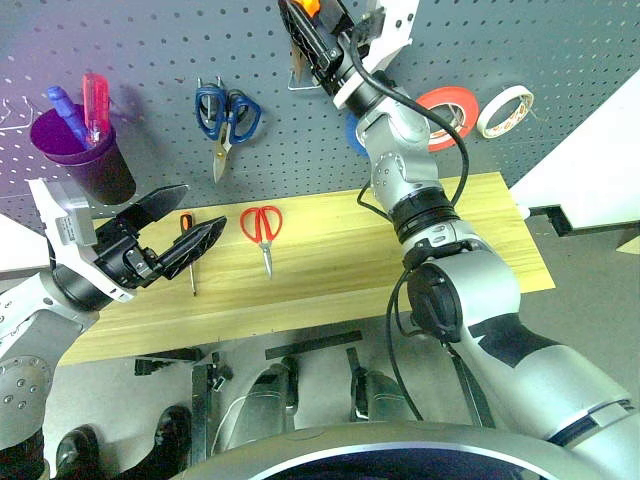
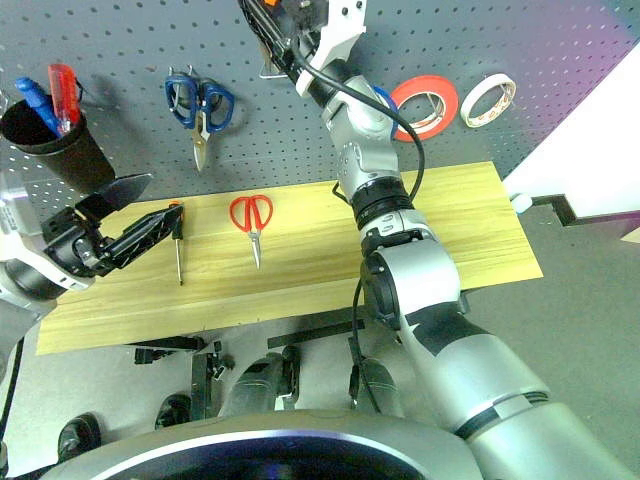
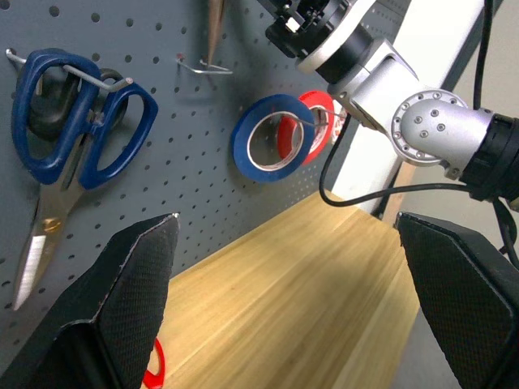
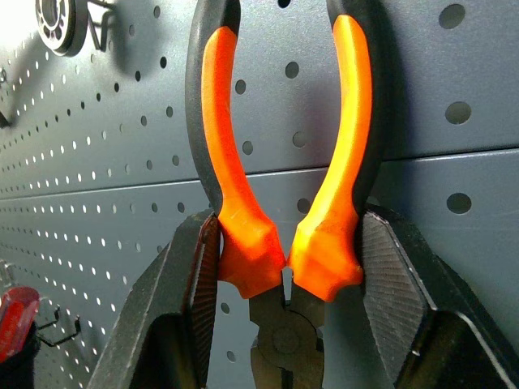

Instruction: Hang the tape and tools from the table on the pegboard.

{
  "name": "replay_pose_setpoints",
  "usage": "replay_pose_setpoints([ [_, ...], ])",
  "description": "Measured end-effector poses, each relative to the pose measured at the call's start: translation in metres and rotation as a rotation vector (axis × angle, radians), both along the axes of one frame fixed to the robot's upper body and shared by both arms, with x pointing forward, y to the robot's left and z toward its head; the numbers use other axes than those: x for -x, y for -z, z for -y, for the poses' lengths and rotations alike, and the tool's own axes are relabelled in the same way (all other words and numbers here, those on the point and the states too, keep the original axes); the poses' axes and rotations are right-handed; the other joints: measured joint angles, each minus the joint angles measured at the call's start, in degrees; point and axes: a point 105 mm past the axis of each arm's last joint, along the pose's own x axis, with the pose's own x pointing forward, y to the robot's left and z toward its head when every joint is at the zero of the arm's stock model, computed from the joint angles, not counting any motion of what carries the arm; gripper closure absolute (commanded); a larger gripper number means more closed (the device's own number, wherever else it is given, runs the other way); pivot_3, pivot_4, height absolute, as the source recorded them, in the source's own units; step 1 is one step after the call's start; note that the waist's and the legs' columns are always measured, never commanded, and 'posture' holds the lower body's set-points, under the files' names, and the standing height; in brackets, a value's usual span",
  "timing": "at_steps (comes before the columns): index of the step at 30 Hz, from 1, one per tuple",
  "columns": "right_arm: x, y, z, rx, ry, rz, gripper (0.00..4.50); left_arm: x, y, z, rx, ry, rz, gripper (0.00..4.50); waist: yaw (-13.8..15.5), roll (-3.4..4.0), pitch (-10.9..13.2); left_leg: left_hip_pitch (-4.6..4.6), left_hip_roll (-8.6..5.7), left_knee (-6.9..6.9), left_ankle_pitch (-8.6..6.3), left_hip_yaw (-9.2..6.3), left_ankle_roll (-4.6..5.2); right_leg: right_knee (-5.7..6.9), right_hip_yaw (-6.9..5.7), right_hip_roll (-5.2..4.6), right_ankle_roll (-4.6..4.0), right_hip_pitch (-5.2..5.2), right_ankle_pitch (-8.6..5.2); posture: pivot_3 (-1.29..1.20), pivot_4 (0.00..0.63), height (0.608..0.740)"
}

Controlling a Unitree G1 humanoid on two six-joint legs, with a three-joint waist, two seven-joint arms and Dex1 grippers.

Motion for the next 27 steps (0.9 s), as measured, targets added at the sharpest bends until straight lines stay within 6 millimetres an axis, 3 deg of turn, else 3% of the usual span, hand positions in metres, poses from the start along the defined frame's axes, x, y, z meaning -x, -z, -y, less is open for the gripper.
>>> replay_pose_setpoints([
  [5, -0.002, 0.008, -0.003, 0.038, 0.029, 0.006, 2.37, 0.001, 0.0, 0.002, 0.0, 0.004, 0.002, 0.0, 0.0, 0.0, 0.0, 0.0, 0.0, 0.0, 0.0, 0.0, 0.0, 0.0, 0.0, 0.0, 0.0, 0.01, 0.0, 0.18, 0.236, 0.74],
  [12, -0.009, 0.042, -0.004, 0.11, 0.16, -0.006, 2.37, 0.001, 0.001, 0.002, 0.002, 0.002, -0.005, 0.0, 0.0, 0.0, 0.0, -0.04, 0.0, -0.03, 0.0, -0.01, 0.0, -0.02, 0.0, 0.0, 0.0, -0.04, 0.0, 0.18, 0.237, 0.74],
  [27, -0.012, 0.046, -0.002, 0.118, 0.393, 0.046, 2.37, 0.003, -0.001, 0.004, 0.008, 0.006, 0.0, 0.0, 0.2, -0.02, 0.0, 0.01, -0.03, 0.06, -0.01, -0.12, -0.02, -0.03, 0.0, 0.02, 0.0, 0.13, 0.0, 0.19, 0.234, 0.74],
])
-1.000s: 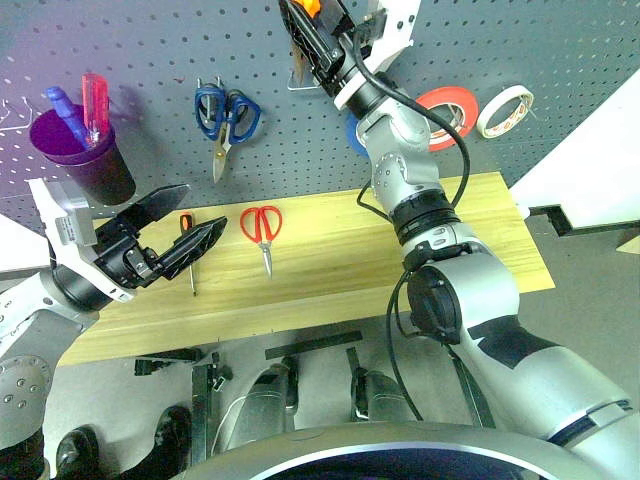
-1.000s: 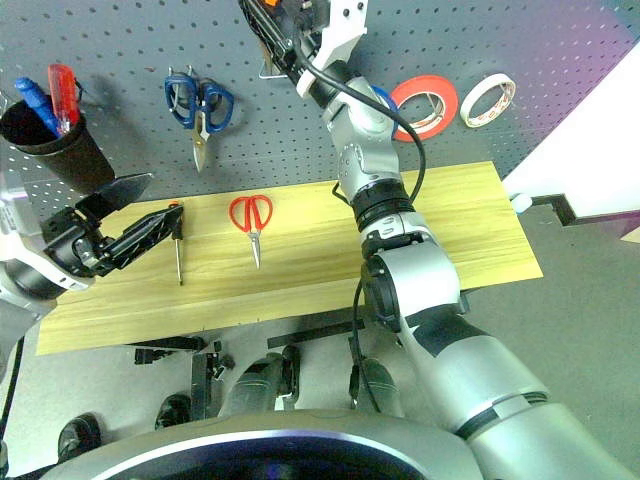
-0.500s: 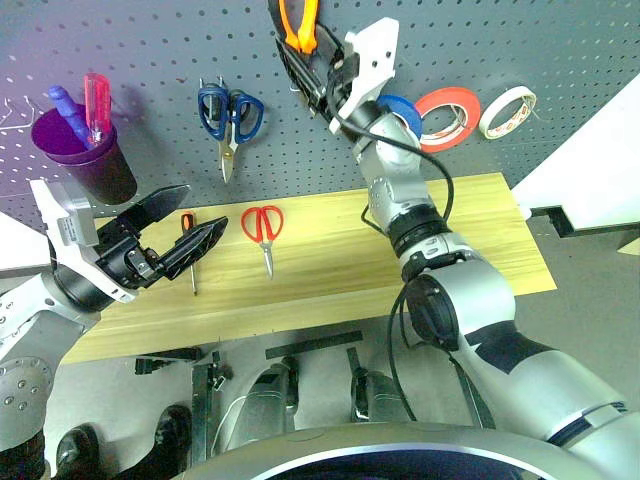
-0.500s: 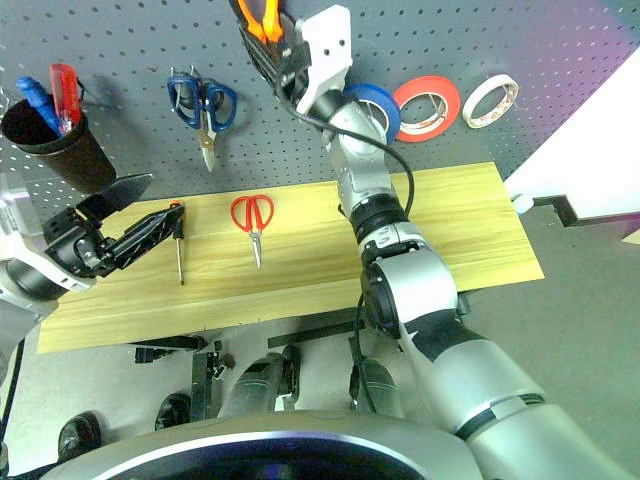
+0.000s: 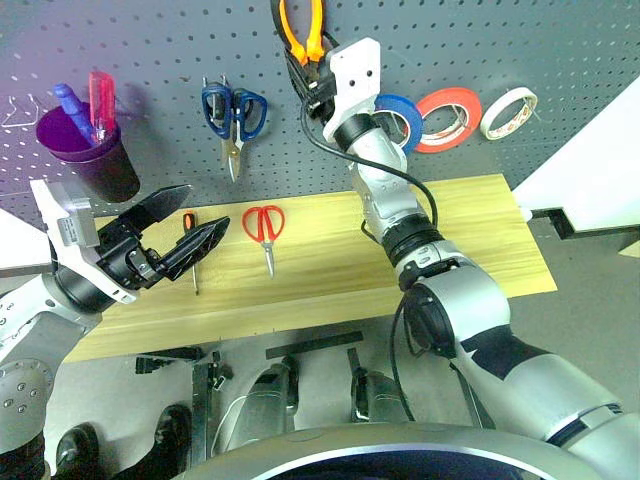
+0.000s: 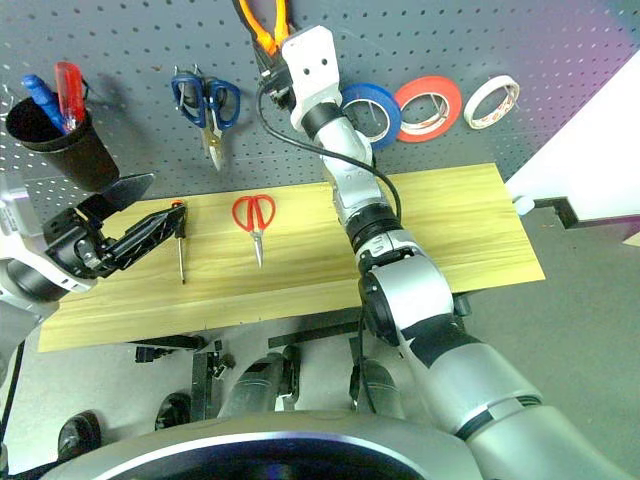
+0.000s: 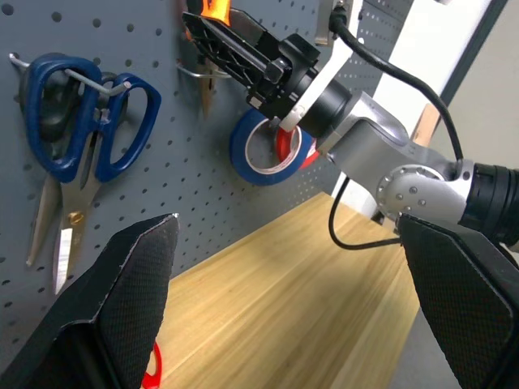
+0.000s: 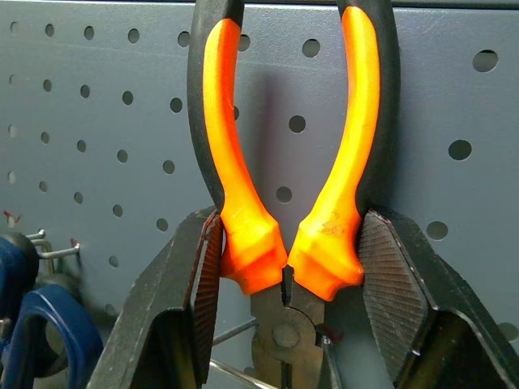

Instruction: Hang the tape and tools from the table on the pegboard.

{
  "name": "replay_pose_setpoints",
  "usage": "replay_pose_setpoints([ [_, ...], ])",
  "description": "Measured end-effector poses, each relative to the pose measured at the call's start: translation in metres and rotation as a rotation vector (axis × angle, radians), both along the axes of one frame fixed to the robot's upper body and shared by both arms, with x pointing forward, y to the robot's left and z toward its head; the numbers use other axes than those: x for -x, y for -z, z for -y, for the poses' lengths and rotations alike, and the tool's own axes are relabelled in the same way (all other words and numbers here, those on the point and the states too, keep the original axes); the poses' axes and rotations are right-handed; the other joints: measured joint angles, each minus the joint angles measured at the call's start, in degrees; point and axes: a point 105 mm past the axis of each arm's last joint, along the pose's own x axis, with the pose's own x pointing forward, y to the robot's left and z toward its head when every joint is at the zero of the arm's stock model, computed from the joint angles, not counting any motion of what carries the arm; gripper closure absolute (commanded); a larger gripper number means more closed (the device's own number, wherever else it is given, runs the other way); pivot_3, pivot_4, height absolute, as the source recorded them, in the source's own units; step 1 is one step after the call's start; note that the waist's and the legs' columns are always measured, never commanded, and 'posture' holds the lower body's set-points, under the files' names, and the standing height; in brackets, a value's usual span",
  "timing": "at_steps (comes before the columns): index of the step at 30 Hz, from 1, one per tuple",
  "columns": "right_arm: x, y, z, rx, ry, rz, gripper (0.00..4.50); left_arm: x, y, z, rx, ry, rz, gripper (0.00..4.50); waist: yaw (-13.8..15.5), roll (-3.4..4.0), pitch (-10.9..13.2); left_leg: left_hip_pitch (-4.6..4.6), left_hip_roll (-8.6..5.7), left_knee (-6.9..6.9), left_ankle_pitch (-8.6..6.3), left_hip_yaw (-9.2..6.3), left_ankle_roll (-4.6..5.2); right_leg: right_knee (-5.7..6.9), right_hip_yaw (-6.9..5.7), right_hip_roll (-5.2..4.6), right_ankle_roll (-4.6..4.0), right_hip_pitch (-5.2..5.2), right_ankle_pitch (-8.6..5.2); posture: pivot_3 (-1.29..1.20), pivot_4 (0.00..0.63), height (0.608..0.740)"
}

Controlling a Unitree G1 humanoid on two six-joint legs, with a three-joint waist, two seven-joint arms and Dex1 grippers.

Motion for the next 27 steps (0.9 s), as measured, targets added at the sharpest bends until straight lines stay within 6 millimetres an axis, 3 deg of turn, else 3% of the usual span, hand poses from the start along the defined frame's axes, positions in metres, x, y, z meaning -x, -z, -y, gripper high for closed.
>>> replay_pose_setpoints([
  [5, -0.004, 0.022, 0.003, -0.027, 0.012, -0.07, 2.37, 0.0, 0.001, 0.0, 0.001, 0.0, -0.005, 0.0, -0.1, 0.0, 0.0, -0.02, 0.01, -0.04, 0.0, -0.02, 0.0, 0.0, 0.0, 0.03, 0.0, -0.06, 0.0, 0.19, 0.239, 0.74],
  [16, 0.0, 0.022, 0.001, -0.073, 0.036, -0.073, 2.37, 0.001, 0.001, 0.001, 0.008, 0.007, -0.01, 0.0, -0.2, 0.0, 0.0, -0.02, 0.03, -0.08, 0.0, -0.03, 0.0, -0.02, 0.01, 0.05, -0.01, -0.08, 0.0, 0.19, 0.25, 0.74],
  [23, 0.005, 0.021, -0.004, -0.078, -0.042, -0.07, 0.15, 0.001, 0.003, 0.003, 0.01, 0.015, -0.018, 0.0, -0.2, 0.0, 0.0, -0.02, 0.03, -0.09, 0.01, -0.03, 0.0, -0.02, 0.0, 0.05, -0.01, -0.08, 0.0, 0.19, 0.251, 0.74],
  [27, 0.006, 0.019, -0.006, -0.089, -0.077, -0.074, 0.03, 0.0, 0.005, 0.004, 0.01, 0.021, -0.026, 0.0, -0.2, 0.0, 0.0, -0.02, 0.03, -0.09, 0.0, -0.03, 0.0, -0.03, 0.0, 0.04, -0.01, -0.08, 0.0, 0.18, 0.253, 0.74],
])
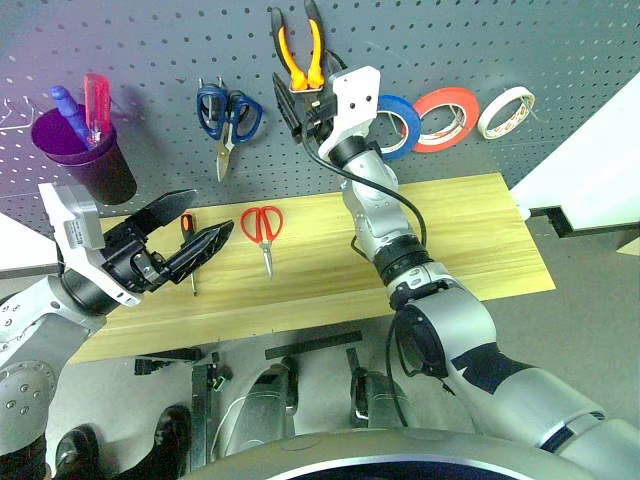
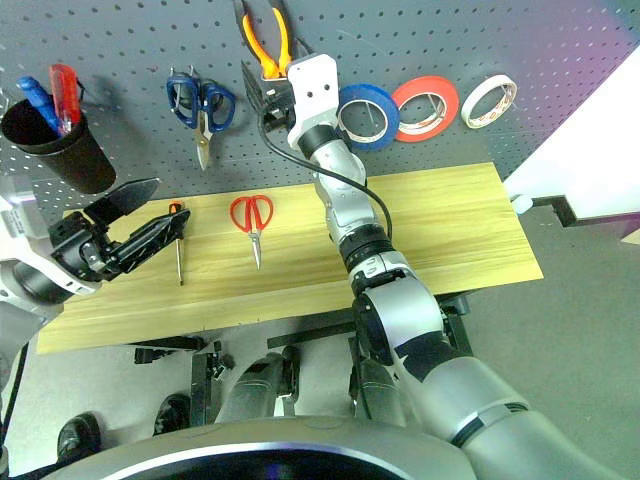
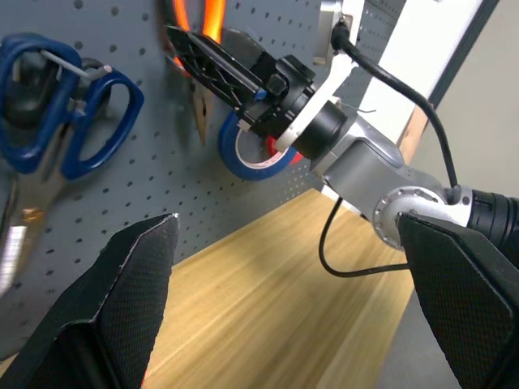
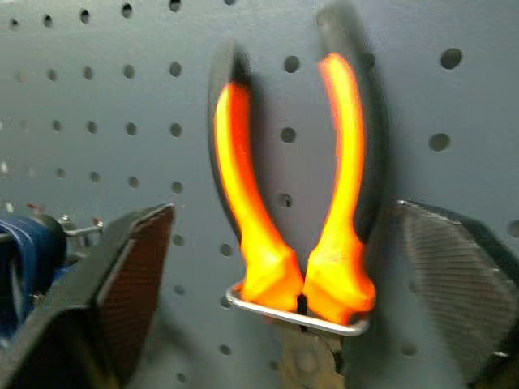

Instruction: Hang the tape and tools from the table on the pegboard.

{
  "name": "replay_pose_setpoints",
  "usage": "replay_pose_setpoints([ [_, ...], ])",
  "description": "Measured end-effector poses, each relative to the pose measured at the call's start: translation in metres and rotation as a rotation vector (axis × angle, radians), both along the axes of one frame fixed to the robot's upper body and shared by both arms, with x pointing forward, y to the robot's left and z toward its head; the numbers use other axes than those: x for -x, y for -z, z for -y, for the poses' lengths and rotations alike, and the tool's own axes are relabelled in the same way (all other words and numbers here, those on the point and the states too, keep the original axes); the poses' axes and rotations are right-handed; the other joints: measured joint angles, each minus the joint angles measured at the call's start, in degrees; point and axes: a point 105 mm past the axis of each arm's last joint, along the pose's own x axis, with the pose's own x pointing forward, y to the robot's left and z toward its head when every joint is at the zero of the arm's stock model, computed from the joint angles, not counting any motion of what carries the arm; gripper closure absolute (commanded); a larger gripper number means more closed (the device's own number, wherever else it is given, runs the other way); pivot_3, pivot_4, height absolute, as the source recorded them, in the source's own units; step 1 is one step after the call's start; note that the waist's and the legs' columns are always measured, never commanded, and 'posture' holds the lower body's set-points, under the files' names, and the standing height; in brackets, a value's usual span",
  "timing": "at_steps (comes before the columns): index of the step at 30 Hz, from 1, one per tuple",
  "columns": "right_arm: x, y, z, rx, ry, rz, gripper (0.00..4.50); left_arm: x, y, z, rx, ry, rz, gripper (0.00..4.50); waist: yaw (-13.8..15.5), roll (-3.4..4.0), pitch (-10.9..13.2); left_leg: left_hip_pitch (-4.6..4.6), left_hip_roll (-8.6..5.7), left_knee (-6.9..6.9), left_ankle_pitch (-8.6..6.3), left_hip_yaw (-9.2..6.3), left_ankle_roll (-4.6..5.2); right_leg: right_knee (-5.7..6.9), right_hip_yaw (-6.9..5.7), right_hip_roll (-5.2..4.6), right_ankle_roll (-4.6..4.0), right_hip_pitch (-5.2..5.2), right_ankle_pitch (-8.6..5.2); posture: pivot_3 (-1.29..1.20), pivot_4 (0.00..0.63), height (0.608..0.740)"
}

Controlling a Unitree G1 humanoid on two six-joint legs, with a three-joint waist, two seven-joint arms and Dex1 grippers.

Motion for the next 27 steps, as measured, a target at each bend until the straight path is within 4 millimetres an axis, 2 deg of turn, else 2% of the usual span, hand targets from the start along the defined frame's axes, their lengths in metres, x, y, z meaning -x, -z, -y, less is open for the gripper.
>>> replay_pose_setpoints([
  [9, 0.002, -0.003, 0.001, -0.013, -0.028, 0.009, 0.03, 0.0, 0.0, 0.0, 0.001, 0.0, -0.001, 0.0, 0.0, 0.0, 0.0, 0.0, 0.0, 0.0, 0.0, 0.0, -0.01, -0.01, 0.0, 0.0, 0.0, -0.01, 0.0, 0.18, 0.259, 0.74],
  [17, 0.008, -0.022, 0.02, -0.114, -0.048, 0.05, 0.03, -0.001, 0.0, 0.002, 0.003, 0.006, -0.003, 0.0, 0.0, 0.01, 0.0, 0.0, 0.0, 0.0, 0.0, -0.02, -0.01, -0.02, 0.0, 0.0, 0.0, 0.0, 0.0, 0.17, 0.261, 0.74],
  [20, 0.016, -0.032, 0.025, -0.152, -0.108, 0.063, 0.03, -0.001, -0.001, 0.002, 0.002, 0.009, 0.002, 0.0, 0.0, 0.01, 0.0, 0.0, 0.01, -0.02, 0.0, -0.02, 0.0, -0.02, 0.0, 0.0, 0.0, -0.01, 0.0, 0.16, 0.264, 0.74],
  [27, 0.037, -0.035, 0.035, -0.213, -0.351, -0.026, 0.03, -0.001, -0.001, 0.003, -0.002, 0.019, 0.004, 0.0, 0.1, 0.03, 0.0, -0.01, 0.01, -0.03, -0.01, -0.02, 0.01, -0.04, 0.0, -0.04, 0.0, 0.0, 0.0, 0.14, 0.268, 0.74],
])
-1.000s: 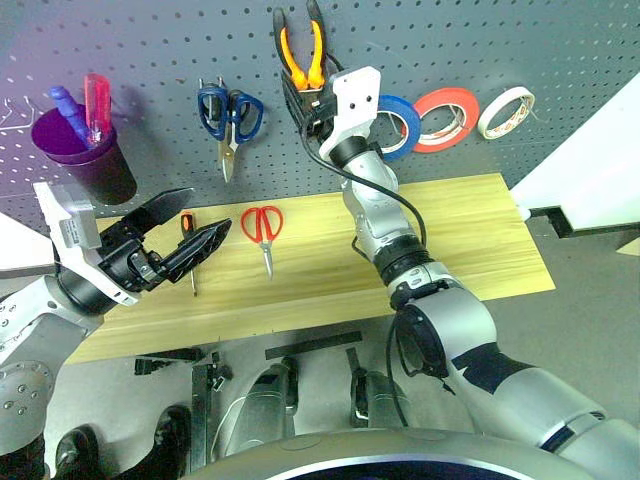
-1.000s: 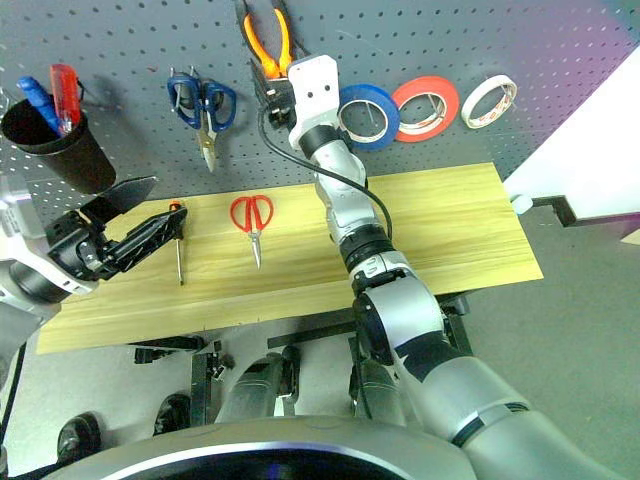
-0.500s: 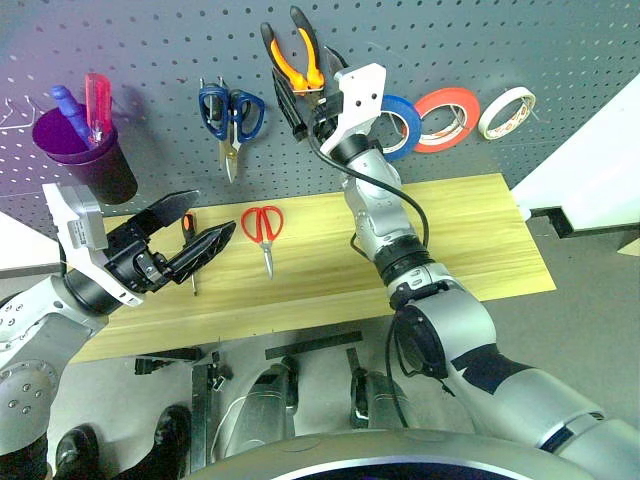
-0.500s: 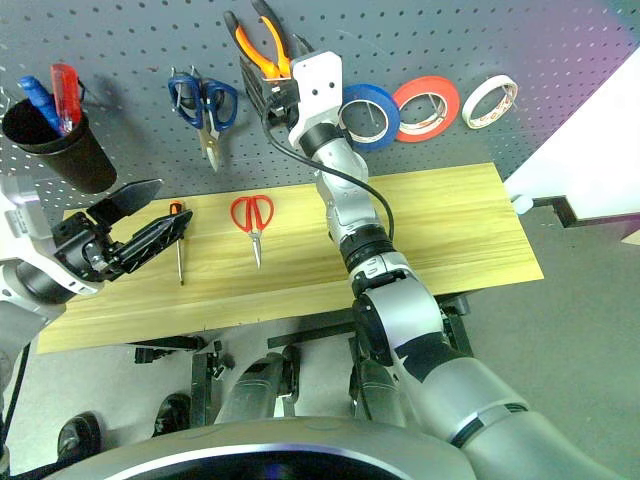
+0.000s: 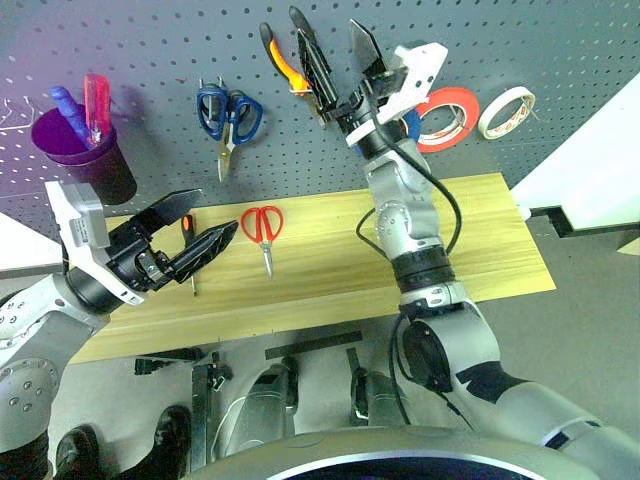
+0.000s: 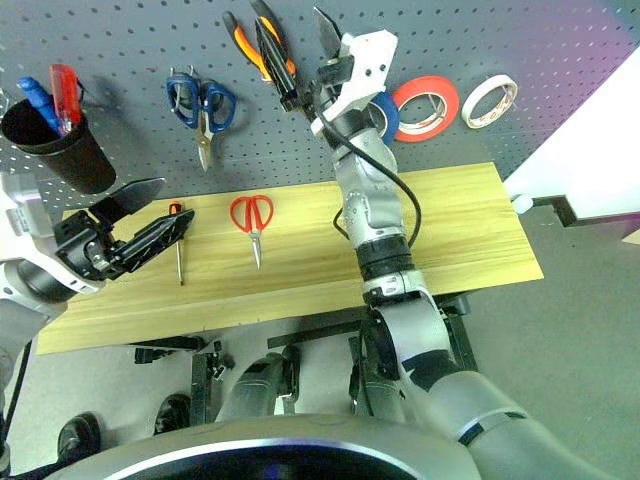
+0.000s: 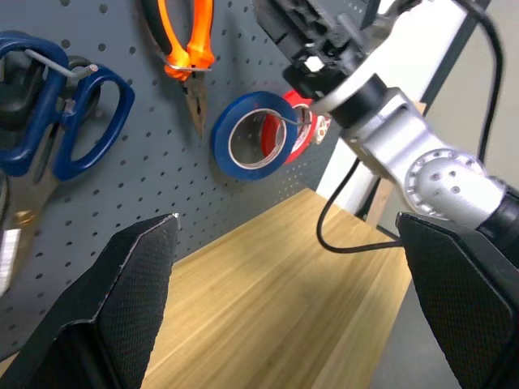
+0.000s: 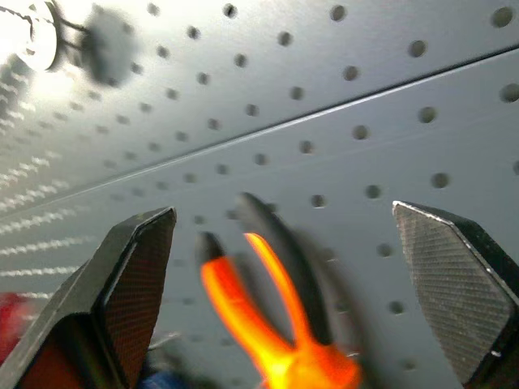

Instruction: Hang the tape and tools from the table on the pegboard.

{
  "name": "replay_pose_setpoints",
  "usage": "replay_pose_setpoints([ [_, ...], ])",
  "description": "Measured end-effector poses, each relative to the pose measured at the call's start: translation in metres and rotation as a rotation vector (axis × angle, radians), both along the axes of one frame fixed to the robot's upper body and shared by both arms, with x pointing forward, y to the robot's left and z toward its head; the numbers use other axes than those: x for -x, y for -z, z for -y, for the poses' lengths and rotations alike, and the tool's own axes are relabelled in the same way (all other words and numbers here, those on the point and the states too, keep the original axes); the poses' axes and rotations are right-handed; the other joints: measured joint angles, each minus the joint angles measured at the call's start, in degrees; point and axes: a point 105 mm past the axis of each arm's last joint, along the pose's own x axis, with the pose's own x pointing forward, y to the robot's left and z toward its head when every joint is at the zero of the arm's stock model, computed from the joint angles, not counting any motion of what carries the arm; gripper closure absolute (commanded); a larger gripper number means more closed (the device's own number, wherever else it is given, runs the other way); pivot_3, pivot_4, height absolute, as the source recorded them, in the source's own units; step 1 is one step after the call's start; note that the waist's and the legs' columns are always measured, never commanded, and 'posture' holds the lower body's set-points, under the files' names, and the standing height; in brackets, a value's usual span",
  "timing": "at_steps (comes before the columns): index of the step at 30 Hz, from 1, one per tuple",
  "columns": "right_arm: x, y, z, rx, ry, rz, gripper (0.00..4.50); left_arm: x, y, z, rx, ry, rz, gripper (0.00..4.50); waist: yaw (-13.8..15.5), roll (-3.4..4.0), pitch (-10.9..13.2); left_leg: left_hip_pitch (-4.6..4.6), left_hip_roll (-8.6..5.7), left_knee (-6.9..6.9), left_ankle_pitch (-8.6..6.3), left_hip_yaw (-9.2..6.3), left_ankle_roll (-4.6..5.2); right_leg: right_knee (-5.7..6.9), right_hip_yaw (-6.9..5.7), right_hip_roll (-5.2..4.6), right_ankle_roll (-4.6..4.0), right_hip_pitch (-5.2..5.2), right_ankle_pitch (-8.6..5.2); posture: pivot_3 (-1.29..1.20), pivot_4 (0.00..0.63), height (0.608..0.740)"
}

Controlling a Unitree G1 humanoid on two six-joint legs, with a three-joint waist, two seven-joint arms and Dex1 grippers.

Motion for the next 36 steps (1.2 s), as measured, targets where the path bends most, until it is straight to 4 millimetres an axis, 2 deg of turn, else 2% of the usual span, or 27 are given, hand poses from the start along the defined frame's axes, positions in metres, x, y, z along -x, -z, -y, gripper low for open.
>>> replay_pose_setpoints([
  [4, 0.017, -0.003, 0.015, 0.054, -0.118, -0.009, 0.03, -0.002, 0.0, 0.0, 0.002, 0.003, -0.001, 0.0, 0.1, 0.0, 0.0, 0.0, -0.02, 0.01, -0.02, -0.01, 0.03, -0.06, -0.01, -0.05, 0.0, 0.04, 0.0, 0.13, 0.269, 0.74],
  [10, 0.03, 0.019, 0.047, 0.218, -0.177, -0.068, 0.03, -0.008, 0.003, 0.0, 0.001, 0.015, -0.009, 0.0, 0.0, 0.0, 0.0, 0.0, -0.03, 0.0, -0.05, 0.03, 0.08, -0.11, -0.01, -0.08, 0.0, 0.05, 0.0, 0.1, 0.27, 0.74],
  [11, 0.034, 0.026, 0.05, 0.268, -0.184, -0.07, 0.03, -0.009, 0.003, 0.001, 0.001, 0.017, -0.009, 0.0, 0.0, 0.0, 0.0, 0.0, -0.03, 0.0, -0.06, 0.05, 0.1, -0.13, -0.01, -0.09, 0.0, 0.05, 0.0, 0.09, 0.269, 0.74],
  [15, 0.045, 0.075, 0.064, 0.506, -0.22, -0.142, 0.03, -0.013, 0.005, 0.002, 0.01, 0.025, -0.005, 0.0, 0.0, 0.0, 0.0, -0.02, -0.03, 0.05, -0.12, 0.15, 0.22, -0.23, -0.01, -0.19, 0.0, 0.11, 0.0, 0.07, 0.27, 0.74],
  [18, 0.053, 0.097, 0.076, 0.636, -0.269, -0.192, 0.03, -0.015, 0.007, 0.003, 0.01, 0.027, -0.008, 0.0, -0.1, 0.0, 0.0, -0.03, -0.03, 0.12, -0.16, 0.19, 0.29, -0.28, -0.01, -0.3, 0.01, 0.13, 0.0, 0.05, 0.272, 0.74],
  [27, 0.068, 0.111, 0.104, 0.851, -0.322, -0.212, 0.03, -0.028, 0.022, -0.006, -0.009, -0.046, -0.018, 0.0, 0.0, 0.0, 0.0, -0.02, -0.03, 0.15, -0.24, 0.16, 0.39, -0.6, -0.12, -0.43, 0.0, 0.35, 0.03, 0.03, 0.273, 0.74],
  [33, 0.073, 0.118, 0.118, 0.939, -0.316, -0.229, 0.03, -0.05, 0.049, -0.021, -0.063, -0.242, -0.077, 0.0, 0.0, 0.0, 0.0, -0.02, -0.06, 0.16, -0.36, 0.09, 0.44, -0.87, -0.2, -0.5, -0.01, 0.53, 0.08, 0.01, 0.282, 0.74],
  [36, 0.074, 0.118, 0.127, 0.975, -0.313, -0.23, 0.03, -0.062, 0.054, -0.019, -0.052, -0.329, -0.089, 0.0, 0.1, -0.01, 0.0, -0.01, -0.07, 0.24, -0.42, -0.05, 0.39, -0.96, -0.34, -0.51, 0.01, 0.68, 0.11, 0.0, 0.283, 0.74],
])
